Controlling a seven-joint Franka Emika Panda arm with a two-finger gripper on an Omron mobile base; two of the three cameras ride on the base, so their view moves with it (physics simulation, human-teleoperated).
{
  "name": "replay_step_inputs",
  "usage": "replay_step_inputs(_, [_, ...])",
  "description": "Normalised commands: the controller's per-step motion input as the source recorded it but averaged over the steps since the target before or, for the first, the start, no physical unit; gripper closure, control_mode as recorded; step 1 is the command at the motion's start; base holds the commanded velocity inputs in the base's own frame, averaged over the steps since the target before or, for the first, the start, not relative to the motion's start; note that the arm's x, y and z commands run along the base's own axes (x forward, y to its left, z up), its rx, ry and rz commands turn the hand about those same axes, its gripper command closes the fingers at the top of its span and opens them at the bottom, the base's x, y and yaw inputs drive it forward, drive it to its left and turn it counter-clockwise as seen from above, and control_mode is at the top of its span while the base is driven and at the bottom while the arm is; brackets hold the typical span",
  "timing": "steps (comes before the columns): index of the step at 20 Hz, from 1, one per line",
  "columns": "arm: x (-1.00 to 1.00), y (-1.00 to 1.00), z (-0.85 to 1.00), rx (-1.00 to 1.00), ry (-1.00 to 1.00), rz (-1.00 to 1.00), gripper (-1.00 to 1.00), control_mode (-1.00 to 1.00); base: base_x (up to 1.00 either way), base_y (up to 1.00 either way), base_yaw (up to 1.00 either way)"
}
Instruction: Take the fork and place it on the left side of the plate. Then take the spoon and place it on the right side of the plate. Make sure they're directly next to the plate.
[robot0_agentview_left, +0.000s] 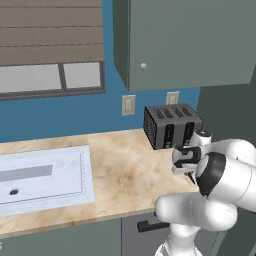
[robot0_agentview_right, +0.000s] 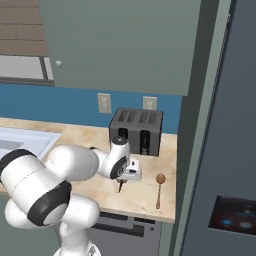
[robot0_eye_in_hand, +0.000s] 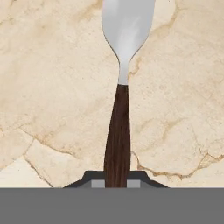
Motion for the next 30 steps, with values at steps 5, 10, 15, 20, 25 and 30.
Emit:
replay_step_inputs(5, [-0.34,0.04,0.49,0.00,0.00,0.02,1.00,-1.00,0.00,0.00,0.00])
replay_step_inputs(10, [-0.32,0.00,0.81,0.00,0.00,0.01,1.00,-1.00,0.00,0.00,0.00])
replay_step_inputs(15, [-0.44,0.00,0.95,0.00,0.00,0.01,1.00,-1.00,0.00,0.00,0.00])
replay_step_inputs(20, [-0.63,0.01,0.78,0.00,0.00,0.00,1.00,-1.00,0.00,0.00,0.00])
replay_step_inputs(25, [-0.66,0.15,0.61,0.00,0.00,0.00,1.00,-1.00,0.00,0.00,0.00])
replay_step_inputs(30, [-0.73,0.29,0.25,0.00,0.00,-0.01,1.00,-1.00,0.00,0.00,0.00])
